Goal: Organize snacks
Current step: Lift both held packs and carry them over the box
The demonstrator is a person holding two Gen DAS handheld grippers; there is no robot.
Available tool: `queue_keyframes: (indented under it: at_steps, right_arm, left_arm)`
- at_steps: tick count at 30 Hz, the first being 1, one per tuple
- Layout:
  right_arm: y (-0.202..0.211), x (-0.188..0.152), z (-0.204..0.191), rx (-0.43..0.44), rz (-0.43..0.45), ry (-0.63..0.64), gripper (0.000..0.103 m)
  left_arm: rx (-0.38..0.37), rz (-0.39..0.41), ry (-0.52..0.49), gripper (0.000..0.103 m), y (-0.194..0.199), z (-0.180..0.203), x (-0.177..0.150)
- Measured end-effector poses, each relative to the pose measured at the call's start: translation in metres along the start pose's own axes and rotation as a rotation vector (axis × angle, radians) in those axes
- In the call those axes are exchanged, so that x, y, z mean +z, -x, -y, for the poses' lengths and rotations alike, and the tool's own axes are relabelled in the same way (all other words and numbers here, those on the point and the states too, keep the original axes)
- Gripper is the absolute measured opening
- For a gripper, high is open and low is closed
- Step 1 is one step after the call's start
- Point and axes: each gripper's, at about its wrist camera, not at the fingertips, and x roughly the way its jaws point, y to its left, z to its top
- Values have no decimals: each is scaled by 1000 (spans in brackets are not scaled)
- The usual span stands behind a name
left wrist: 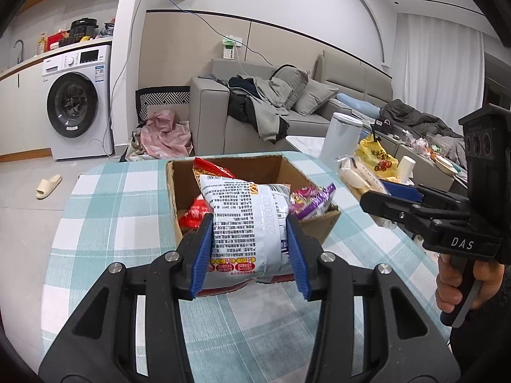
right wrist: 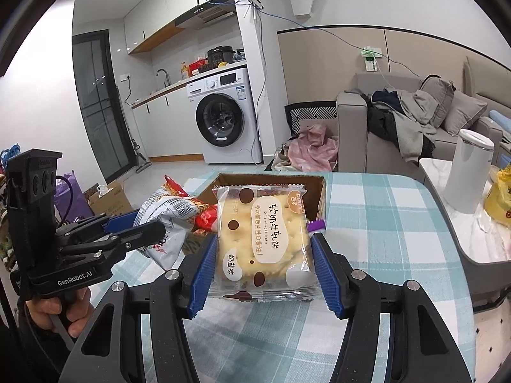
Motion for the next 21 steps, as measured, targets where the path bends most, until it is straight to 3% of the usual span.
queue_keyframes:
  at_steps: [21]
  right_arm:
    - [-41,45,4,-13,6,-25,59]
  left_arm:
    - [66,28,20,41,-52,-17,49]
